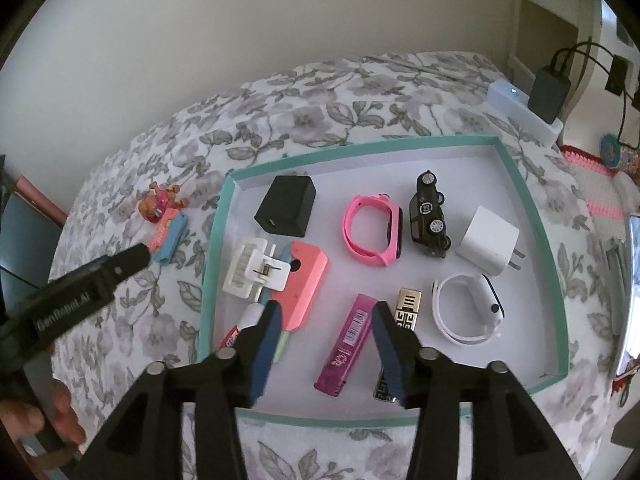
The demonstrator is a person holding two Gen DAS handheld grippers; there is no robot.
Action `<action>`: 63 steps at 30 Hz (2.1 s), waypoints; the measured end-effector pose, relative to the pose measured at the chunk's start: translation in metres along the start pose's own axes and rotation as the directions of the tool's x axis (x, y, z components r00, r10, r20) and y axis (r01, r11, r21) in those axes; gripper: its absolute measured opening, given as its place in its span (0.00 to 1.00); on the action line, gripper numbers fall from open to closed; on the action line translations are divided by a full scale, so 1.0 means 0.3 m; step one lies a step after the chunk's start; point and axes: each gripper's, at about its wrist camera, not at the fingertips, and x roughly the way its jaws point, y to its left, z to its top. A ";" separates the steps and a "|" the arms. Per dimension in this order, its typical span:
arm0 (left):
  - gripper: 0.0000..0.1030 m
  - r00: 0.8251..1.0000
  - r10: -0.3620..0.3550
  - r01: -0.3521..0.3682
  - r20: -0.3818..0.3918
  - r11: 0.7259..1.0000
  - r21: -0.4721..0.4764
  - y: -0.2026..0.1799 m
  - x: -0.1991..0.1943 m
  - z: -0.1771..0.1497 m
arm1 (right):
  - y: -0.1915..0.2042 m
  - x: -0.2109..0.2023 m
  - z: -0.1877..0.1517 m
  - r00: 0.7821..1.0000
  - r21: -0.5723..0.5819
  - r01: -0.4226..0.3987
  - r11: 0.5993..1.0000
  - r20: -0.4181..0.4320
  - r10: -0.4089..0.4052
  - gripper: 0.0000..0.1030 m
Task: Organize rigid objects
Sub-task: 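Carry the red bottle and pink lighter into the tray and open both grippers, then move both grippers back from the tray toward the doll and toy knife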
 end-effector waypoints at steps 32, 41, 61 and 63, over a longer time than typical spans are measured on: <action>0.98 0.983 0.096 -0.055 0.154 0.967 -0.249 0.378 0.046 0.234 | 0.191 0.023 0.160 0.988 -0.098 -0.037 0.995 0.143 0.051 1.00; 0.98 0.995 0.067 -0.045 0.079 0.966 -0.255 0.430 0.200 0.310 | 0.394 0.153 0.318 0.993 -0.195 -0.071 0.978 0.084 0.088 1.00; 0.97 0.998 0.037 -0.050 -0.045 0.935 -0.352 0.615 0.381 0.254 | 0.664 0.525 0.269 0.989 -0.267 -0.098 0.959 -0.131 0.065 0.99; 0.97 0.999 0.021 -0.034 -0.042 0.934 -0.357 0.617 0.382 0.252 | 0.679 0.538 0.264 0.989 -0.265 -0.095 0.960 -0.139 0.059 0.97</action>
